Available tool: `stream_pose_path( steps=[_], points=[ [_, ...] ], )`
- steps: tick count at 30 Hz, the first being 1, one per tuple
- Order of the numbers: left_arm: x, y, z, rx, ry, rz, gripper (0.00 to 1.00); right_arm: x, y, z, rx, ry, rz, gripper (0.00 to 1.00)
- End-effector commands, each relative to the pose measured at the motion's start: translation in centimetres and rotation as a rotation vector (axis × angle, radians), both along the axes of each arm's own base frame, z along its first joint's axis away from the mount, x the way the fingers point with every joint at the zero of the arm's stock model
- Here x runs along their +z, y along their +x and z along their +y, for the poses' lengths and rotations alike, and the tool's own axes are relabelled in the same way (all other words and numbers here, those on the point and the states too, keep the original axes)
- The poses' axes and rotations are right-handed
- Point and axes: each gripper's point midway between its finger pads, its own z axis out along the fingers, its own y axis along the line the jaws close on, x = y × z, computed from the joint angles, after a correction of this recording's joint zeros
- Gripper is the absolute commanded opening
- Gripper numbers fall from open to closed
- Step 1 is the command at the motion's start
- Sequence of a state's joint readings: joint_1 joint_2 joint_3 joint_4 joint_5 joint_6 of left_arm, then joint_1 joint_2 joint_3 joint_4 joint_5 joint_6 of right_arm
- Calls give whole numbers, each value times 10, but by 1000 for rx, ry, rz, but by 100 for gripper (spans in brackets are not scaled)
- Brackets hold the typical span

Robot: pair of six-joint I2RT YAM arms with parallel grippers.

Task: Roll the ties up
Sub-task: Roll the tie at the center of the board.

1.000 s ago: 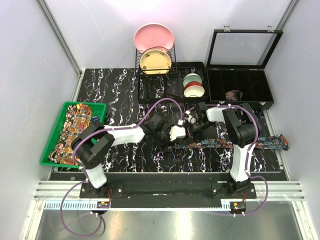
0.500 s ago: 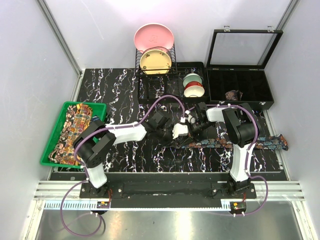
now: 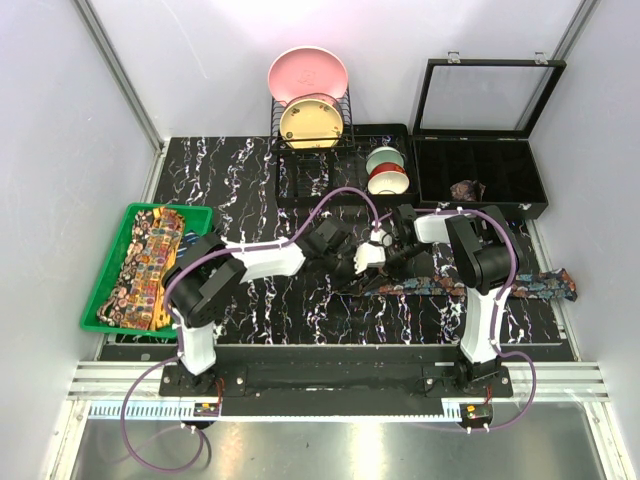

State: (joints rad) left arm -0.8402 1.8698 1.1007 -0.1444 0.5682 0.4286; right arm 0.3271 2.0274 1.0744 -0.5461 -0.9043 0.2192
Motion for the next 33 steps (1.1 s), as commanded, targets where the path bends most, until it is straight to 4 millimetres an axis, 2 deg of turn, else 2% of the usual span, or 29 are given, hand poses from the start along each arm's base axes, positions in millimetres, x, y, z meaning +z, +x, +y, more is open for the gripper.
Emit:
stream_pose_path(
  steps=[1,4,10,13,14,16,18,21,25,27,33],
  points=[
    [-13,2,-19,-20,-10,-13,38,-29,-4,-8,-19,-100,20,0],
    [-21,0,-14,-14,29,2,43,-20,-2,-4,-27,-71,-1,0],
    [-48,0,5,14,151,-13,44,-14,-2,1,-35,-32,4,0],
    [-52,2,10,35,183,-15,36,-7,0,2,-36,-15,-15,0],
    [-55,1,14,34,206,-13,29,-1,2,4,-36,-3,-25,1],
    [-55,1,17,29,239,-3,22,8,4,3,-36,14,-43,12],
    [-58,-5,30,15,303,12,15,24,9,2,-48,42,-60,24],
    [-52,-9,41,4,338,10,14,46,14,-3,-55,65,-87,33],
    [-52,-19,50,-15,352,23,15,62,9,-3,-31,106,-126,38],
    [-54,-19,49,-20,350,32,15,67,9,2,-54,134,-105,40],
    [-57,-19,48,-29,354,32,16,49,14,13,-64,154,-106,38]
  ],
)
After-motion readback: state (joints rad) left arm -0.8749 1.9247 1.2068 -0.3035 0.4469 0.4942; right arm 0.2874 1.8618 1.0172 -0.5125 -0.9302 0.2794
